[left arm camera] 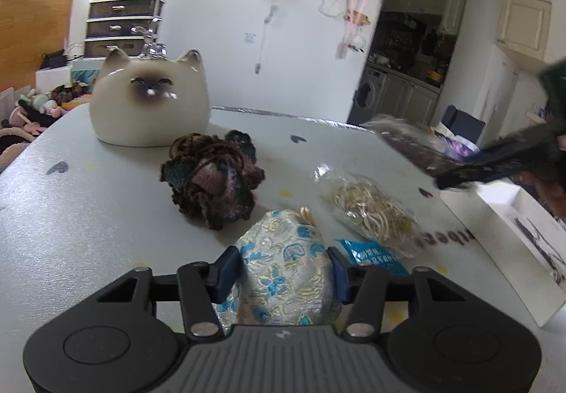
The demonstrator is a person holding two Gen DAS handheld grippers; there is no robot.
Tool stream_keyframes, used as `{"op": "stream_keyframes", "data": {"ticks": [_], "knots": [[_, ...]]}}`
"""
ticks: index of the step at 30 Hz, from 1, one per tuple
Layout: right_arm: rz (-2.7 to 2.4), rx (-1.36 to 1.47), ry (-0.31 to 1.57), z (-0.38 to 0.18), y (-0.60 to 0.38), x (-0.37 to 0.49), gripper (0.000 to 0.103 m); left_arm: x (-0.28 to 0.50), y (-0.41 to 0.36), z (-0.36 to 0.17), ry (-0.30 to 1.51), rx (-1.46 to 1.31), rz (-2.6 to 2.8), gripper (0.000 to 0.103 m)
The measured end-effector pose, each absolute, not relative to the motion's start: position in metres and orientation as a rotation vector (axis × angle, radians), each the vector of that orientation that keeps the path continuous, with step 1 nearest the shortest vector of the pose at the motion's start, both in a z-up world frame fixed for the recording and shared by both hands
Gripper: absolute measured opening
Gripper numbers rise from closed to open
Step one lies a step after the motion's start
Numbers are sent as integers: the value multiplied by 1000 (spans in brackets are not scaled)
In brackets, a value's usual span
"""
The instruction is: Organize soft objects
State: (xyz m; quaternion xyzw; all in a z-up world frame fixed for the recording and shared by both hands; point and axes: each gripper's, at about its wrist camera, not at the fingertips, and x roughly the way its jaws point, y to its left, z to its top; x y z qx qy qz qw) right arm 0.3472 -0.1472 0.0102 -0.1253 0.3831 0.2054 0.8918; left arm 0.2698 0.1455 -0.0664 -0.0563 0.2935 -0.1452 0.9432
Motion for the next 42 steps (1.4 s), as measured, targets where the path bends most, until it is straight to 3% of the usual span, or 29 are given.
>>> {"op": "stream_keyframes", "data": {"ticks": [12,24,42], "knots": [[342,-220,700,48,-241,274,44,263,146,-61,558,-124,-259,39],[300,-227,665,51,-323,236,44,246,126,-25,501,-130,-266,36],[349,-241,639,45,-369,212,44,241,2,50,446,-2,-437,26]]}}
